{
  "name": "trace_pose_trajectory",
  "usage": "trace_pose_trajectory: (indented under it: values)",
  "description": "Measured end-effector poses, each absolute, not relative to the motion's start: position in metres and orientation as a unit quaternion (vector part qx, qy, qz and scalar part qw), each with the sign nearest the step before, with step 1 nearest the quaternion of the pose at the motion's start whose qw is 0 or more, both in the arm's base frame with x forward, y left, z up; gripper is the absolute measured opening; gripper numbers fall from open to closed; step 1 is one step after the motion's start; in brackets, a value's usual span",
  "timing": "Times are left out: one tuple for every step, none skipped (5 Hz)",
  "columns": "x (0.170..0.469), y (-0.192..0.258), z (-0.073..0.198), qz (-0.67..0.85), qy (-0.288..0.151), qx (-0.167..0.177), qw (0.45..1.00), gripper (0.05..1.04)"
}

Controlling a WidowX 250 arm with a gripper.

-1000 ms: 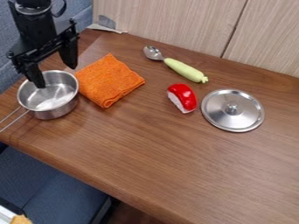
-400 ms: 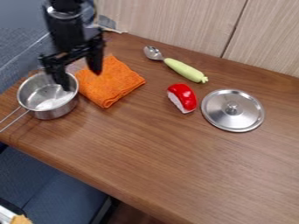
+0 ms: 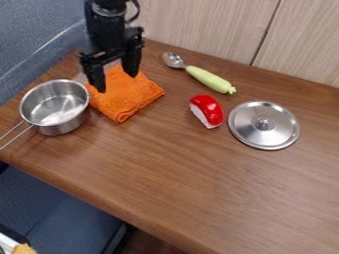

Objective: Move the orange cloth on the right side of the metal pot

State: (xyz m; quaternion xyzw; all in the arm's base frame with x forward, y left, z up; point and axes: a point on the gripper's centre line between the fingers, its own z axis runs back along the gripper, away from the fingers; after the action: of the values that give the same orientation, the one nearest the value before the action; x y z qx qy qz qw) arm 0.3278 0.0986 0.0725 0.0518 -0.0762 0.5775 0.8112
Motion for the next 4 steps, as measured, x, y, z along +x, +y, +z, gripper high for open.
trace_pose_trajectory:
  values:
    - [0.35, 0.104, 0.051, 0.583, -0.066, 0.054, 0.808, 0.999]
    - [0.356, 0.111, 0.039, 0.582, -0.073, 0.072, 0.807, 0.999]
    - [0.358, 0.113, 0.03, 0.578, -0.077, 0.077, 0.809, 0.999]
    - [0.352, 0.113, 0.023, 0.575, -0.077, 0.08, 0.811, 1.0]
